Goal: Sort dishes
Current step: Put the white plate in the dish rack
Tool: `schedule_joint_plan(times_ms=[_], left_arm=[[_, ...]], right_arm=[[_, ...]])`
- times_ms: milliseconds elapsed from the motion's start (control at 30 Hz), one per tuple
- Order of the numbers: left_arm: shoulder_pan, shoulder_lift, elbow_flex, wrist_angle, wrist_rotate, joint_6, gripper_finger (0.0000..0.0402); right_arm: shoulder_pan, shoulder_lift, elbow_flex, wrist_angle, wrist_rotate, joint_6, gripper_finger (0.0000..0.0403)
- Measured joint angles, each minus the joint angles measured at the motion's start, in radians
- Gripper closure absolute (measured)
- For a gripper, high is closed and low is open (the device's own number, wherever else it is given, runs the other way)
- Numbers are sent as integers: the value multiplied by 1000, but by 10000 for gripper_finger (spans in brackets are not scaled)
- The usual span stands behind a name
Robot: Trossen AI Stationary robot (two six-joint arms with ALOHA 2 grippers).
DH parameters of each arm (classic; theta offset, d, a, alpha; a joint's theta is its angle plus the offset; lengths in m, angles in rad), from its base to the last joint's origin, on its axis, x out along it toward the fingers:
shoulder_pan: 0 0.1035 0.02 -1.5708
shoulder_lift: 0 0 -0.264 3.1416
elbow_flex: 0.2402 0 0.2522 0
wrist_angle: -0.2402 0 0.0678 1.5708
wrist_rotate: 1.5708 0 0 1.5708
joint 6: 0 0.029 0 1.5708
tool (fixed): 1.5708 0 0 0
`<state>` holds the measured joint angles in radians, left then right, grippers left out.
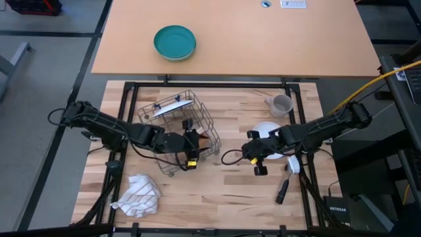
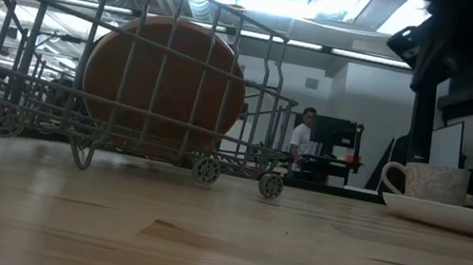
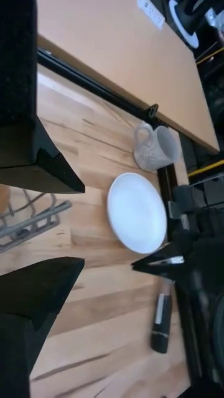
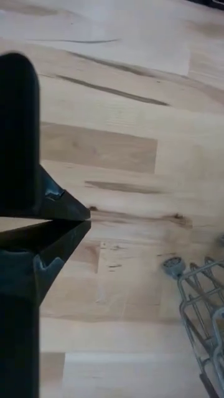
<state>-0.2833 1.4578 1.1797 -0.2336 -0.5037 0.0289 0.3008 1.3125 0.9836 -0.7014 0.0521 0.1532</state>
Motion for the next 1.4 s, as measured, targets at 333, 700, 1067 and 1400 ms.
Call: schedule_joint_plan(times_ms=[333,700,1067,1400], left_arm=[[-5,-3,0,-127,-1,31,235],[-5,-3,0,-130,-1,32,235],[-6,-5,0,-131,-1,31,235],[-6,-5,0,-131,-2,25,235]], right_arm=[[-16,18,1,-123,17,164,282],[-33,141,1,-413,-3,452,242],[-33,269,-7,-355,1,418,242],[-33,296,-134,-231,-5,426,242]])
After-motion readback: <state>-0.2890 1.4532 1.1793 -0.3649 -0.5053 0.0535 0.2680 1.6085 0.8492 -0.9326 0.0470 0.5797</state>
